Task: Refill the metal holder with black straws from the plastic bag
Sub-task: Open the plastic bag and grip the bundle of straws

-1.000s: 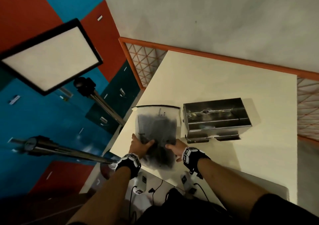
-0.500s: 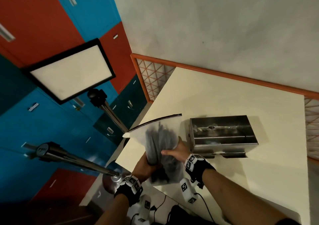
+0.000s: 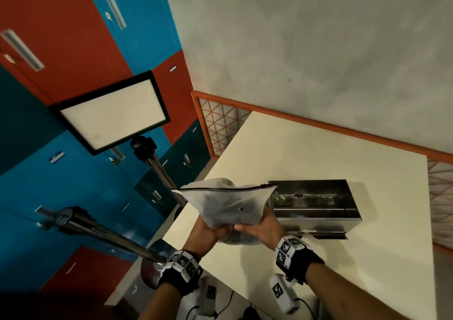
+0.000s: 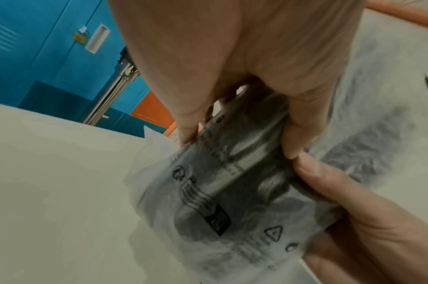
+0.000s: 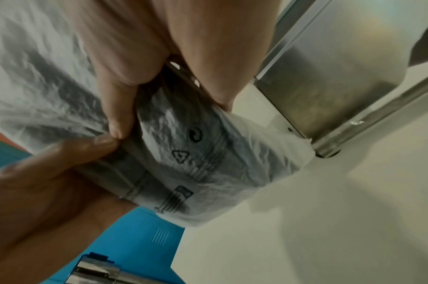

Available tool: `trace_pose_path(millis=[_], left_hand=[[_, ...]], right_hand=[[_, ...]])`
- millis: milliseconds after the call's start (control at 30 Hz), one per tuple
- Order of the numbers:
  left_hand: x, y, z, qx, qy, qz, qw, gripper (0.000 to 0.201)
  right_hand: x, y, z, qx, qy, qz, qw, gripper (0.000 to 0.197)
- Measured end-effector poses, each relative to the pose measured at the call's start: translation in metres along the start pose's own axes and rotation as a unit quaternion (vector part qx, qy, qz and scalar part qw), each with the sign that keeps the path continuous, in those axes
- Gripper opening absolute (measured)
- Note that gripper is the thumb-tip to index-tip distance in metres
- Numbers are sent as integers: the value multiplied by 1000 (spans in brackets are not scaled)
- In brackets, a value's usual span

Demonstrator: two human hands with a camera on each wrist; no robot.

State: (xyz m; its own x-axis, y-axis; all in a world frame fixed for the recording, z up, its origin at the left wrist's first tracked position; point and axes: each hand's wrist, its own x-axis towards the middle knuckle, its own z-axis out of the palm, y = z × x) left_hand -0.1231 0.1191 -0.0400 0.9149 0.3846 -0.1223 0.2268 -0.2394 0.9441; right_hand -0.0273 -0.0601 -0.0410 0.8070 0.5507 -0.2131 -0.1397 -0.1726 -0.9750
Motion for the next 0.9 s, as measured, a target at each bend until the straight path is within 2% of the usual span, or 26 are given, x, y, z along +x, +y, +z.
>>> trace_pose_path(millis=[67,200,300,400,467,567,633,700,800,900], left_hand=[[-2,-5,2,-1,-1,-4,1000,61],[-6,-5,3,31,-29,-21,999,52],[-8,-4,4,-1,-41,-48,998,58],[-13,4,4,-54,-19,-78,995,58],[-16,14,5,-91,-23,-74,993,52],[-16,32,5,-135,-30,-71,988,42],[-10,40,4,-115,-24,-58,991,31],[-4,43,6,-54,1,-67,996,14],[-2,26,6,42,16,-111,993,32],[0,3,4,81,8,-135,987,31]], right_hand=[[-6,-1,-1,8,11,-9,1000,82],[-13,1,-4,20,-8,-5,1000,84],[-13,2,-6,36,-7,-7,999,84],[-16,0,-13,84,11,6,996,60],[-15,-8,-16,99,32,21,994,39],[-8,-21,-13,107,66,42,991,29],[-3,-27,-11,104,89,43,990,21],[0,-25,-11,84,103,41,990,21],[2,-9,-16,36,112,40,992,26],[1,-8,-23,53,133,40,989,21]])
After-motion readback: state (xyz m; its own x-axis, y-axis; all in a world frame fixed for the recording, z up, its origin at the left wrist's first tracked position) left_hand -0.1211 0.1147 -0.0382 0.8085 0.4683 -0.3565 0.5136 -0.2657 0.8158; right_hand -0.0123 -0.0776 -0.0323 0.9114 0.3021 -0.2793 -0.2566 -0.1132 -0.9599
